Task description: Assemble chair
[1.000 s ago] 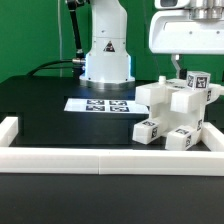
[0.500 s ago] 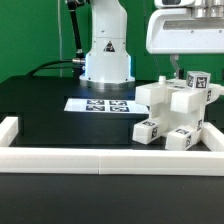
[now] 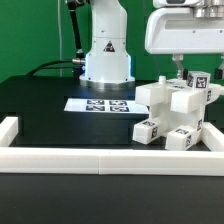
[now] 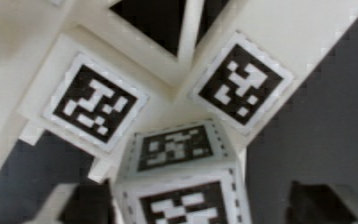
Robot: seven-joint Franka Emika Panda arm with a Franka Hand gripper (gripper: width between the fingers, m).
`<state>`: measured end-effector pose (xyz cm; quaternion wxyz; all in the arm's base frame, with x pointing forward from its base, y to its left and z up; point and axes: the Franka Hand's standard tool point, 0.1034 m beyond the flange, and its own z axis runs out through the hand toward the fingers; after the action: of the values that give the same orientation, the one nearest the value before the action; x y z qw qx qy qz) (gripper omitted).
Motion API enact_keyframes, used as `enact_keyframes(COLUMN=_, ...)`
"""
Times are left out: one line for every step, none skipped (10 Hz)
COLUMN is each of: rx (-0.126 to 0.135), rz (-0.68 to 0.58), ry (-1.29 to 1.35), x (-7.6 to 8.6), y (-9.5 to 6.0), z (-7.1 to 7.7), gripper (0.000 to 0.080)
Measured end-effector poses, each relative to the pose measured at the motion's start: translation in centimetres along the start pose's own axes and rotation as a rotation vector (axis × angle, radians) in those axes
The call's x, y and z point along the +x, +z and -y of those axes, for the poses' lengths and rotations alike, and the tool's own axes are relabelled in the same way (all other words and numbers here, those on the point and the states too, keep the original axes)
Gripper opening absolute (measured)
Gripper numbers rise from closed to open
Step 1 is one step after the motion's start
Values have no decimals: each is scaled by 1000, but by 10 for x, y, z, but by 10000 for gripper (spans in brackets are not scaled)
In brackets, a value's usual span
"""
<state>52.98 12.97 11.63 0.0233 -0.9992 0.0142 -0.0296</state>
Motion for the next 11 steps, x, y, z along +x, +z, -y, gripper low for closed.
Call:
enact_keyframes(rx=0, rz=0, ry=0, x=0, y=0, z=0, gripper=284)
enact_keyframes(rx=0, rz=0, ry=1, x=0, y=0, z=0, gripper=284)
enact_keyframes(rx=0, rz=0, ry=9, x=0, y=0, z=0, gripper=288)
enact_keyframes(rx=0, rz=0, ry=38, x=0, y=0, z=-1, gripper=288)
enact_keyframes(rx=0, rz=0, ry=38, x=0, y=0, z=-1, gripper=288)
enact_keyframes(rx=0, rz=0, ry=43, x=0, y=0, z=-1, gripper=288)
enact_keyframes(rx=2, rz=1, ry=167, x=0, y=0, z=-1, gripper=288)
enact_keyframes(rx=3, rz=5, ry=252, x=2, y=0, z=-5, gripper=289)
enact_keyframes(rx=7, rz=4, ry=306, x=4, y=1, z=-8, gripper=289)
enact_keyframes(rx=6, rz=5, ry=384, x=4, y=1, z=-9, gripper=289)
enact_keyframes(rx=5, rz=4, ry=430, x=4, y=1, z=-10, gripper=289)
